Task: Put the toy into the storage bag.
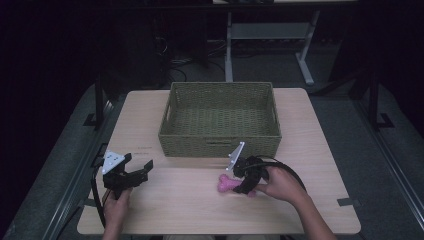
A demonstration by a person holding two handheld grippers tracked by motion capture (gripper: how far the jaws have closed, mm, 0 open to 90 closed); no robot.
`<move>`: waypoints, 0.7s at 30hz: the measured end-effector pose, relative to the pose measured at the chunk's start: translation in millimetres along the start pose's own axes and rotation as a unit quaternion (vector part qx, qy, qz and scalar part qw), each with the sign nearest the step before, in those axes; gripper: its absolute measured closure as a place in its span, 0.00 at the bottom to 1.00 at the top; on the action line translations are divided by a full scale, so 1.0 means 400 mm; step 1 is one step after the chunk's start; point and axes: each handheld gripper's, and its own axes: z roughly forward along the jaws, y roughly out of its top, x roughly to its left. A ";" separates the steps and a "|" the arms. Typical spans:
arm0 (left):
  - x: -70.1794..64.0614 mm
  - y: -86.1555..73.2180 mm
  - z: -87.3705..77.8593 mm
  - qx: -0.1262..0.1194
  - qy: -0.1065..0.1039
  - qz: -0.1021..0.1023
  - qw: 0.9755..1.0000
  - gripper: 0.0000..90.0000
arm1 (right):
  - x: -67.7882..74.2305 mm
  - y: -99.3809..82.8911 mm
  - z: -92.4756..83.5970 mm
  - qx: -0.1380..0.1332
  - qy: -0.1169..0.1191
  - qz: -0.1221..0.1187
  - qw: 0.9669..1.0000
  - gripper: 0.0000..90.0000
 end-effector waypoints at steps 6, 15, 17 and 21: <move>0.000 0.000 0.000 0.000 -0.001 0.000 1.000 0.14 | -0.001 0.000 0.007 0.004 0.003 -0.004 1.000 0.53; 0.001 0.000 0.000 0.001 -0.001 -0.001 1.000 0.14 | 0.001 0.005 0.015 0.010 0.001 -0.010 1.000 0.55; 0.000 0.000 0.001 0.001 -0.001 -0.001 1.000 0.14 | 0.002 0.006 0.017 0.011 0.001 -0.011 1.000 0.55; 0.000 0.000 0.000 0.001 -0.001 0.000 1.000 0.14 | 0.001 0.008 0.021 0.015 0.000 -0.015 1.000 0.56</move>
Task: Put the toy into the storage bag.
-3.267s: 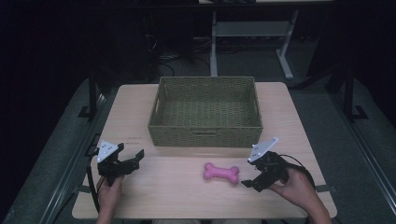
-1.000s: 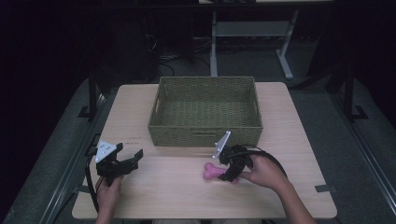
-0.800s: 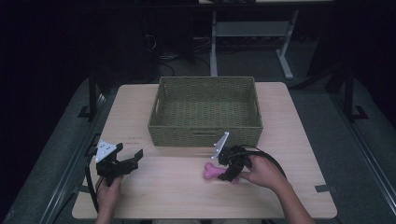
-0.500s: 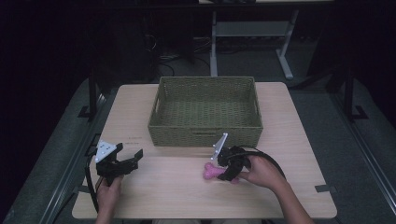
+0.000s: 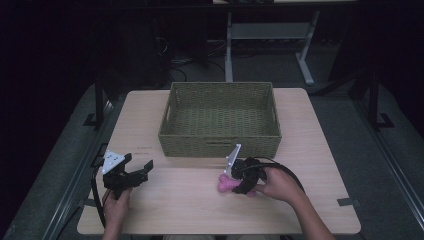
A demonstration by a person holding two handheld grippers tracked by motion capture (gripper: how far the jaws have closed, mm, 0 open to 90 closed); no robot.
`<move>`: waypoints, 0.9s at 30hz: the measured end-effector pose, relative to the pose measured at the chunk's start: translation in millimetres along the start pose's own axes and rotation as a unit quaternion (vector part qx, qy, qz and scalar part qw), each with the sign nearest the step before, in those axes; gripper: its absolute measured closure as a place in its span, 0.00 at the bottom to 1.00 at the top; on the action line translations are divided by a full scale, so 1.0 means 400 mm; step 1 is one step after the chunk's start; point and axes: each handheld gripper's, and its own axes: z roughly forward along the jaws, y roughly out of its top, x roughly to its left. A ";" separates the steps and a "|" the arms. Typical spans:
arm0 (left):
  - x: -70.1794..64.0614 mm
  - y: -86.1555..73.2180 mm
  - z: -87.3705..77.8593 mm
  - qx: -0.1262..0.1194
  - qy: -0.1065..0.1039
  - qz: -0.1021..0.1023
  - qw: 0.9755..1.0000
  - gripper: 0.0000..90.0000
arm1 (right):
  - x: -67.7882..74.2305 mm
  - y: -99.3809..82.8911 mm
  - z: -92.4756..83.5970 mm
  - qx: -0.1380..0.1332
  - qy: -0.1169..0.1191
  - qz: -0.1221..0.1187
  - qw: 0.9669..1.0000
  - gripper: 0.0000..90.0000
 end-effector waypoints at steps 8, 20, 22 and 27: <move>0.001 0.000 -0.001 0.000 0.001 -0.001 1.000 0.14 | 0.001 0.001 0.005 0.002 0.003 -0.006 1.000 0.63; 0.003 -0.001 -0.001 -0.001 0.000 -0.003 1.000 0.14 | -0.006 -0.007 -0.014 -0.009 0.020 -0.004 1.000 0.64; 0.003 -0.001 -0.002 -0.001 0.001 -0.003 1.000 0.14 | -0.008 -0.009 -0.023 -0.013 0.019 -0.003 1.000 0.64; 0.002 -0.001 -0.001 0.000 0.001 -0.001 1.000 0.14 | -0.017 -0.012 -0.046 -0.025 0.027 -0.002 0.999 0.65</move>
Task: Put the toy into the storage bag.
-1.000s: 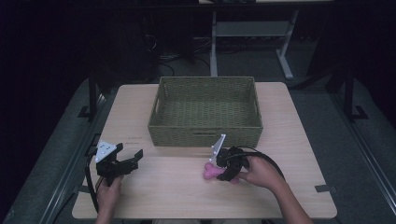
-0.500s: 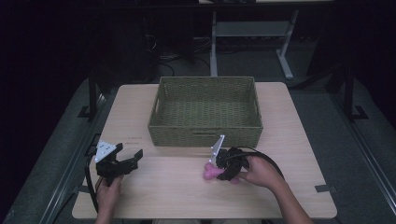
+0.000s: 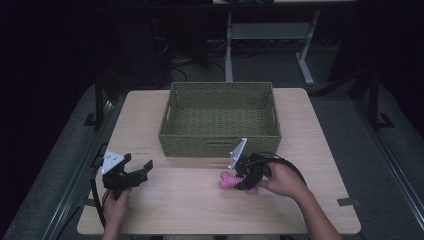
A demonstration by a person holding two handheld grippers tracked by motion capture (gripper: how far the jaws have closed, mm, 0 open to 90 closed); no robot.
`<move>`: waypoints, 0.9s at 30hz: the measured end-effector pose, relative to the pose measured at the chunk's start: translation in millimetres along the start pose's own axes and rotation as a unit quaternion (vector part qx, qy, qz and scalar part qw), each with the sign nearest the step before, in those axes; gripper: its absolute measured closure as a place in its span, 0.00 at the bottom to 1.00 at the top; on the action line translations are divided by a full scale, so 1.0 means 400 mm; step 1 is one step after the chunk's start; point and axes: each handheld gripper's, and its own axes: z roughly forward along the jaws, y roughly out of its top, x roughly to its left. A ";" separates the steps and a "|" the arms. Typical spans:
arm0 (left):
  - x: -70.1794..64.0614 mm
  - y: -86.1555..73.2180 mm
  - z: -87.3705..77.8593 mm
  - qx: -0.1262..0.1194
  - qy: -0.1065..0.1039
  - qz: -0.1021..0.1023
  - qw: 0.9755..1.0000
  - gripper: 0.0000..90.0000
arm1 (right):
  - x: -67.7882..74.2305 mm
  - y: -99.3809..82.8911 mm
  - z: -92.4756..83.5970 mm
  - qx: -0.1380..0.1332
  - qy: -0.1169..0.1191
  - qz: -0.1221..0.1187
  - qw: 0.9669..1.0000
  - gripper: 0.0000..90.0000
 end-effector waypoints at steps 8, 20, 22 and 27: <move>-0.001 0.000 0.000 0.000 0.000 0.000 1.000 0.14 | -0.008 -0.003 -0.029 -0.011 0.007 0.002 1.000 0.65; -0.002 0.000 0.001 0.000 0.000 -0.001 1.000 0.14 | -0.042 0.004 -0.106 -0.052 0.024 0.005 0.998 0.65; -0.002 0.000 0.001 -0.001 0.001 0.000 1.000 0.14 | -0.047 0.005 -0.118 -0.056 0.025 0.006 0.998 0.65; -0.001 0.000 0.001 0.000 0.001 -0.002 1.000 0.14 | -0.061 0.012 -0.139 -0.059 0.030 0.007 0.998 0.65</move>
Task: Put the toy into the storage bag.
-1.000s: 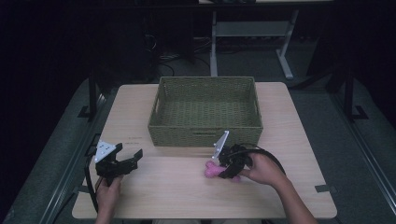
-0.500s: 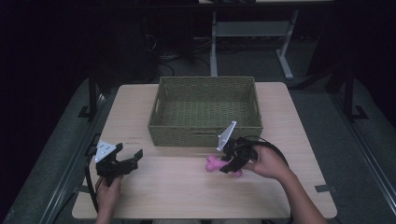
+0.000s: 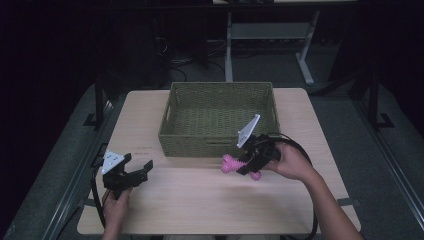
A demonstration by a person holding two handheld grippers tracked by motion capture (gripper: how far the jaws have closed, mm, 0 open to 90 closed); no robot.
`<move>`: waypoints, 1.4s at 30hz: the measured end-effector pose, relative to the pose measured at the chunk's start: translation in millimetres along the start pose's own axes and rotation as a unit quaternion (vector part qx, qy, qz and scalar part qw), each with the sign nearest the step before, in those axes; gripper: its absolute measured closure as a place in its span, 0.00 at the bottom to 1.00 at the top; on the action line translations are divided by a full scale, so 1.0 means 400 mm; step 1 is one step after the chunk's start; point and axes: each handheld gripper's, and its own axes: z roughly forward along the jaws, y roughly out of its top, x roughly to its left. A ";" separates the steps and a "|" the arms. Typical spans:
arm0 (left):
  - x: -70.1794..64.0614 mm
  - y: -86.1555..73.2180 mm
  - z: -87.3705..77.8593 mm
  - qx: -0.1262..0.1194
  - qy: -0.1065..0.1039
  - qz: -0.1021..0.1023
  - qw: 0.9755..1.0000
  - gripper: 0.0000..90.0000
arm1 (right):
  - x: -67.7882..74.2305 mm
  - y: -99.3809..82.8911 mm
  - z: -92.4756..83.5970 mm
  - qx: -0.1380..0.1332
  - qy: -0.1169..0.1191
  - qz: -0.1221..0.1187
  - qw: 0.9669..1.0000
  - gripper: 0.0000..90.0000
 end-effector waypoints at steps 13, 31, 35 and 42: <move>0.002 -0.001 -0.001 -0.001 0.001 -0.001 1.000 0.14 | -0.029 0.032 -0.044 -0.005 0.002 -0.004 1.000 0.65; 0.003 0.000 -0.001 -0.001 0.001 -0.001 1.000 0.14 | -0.073 0.065 -0.095 -0.012 0.003 -0.001 1.000 0.65; 0.003 0.000 -0.001 -0.001 0.001 -0.001 1.000 0.14 | -0.083 0.073 -0.107 -0.014 0.002 -0.001 1.000 0.65; 0.003 0.000 -0.001 -0.001 0.001 -0.002 1.000 0.14 | -0.101 0.088 -0.123 -0.011 -0.003 0.000 1.000 0.65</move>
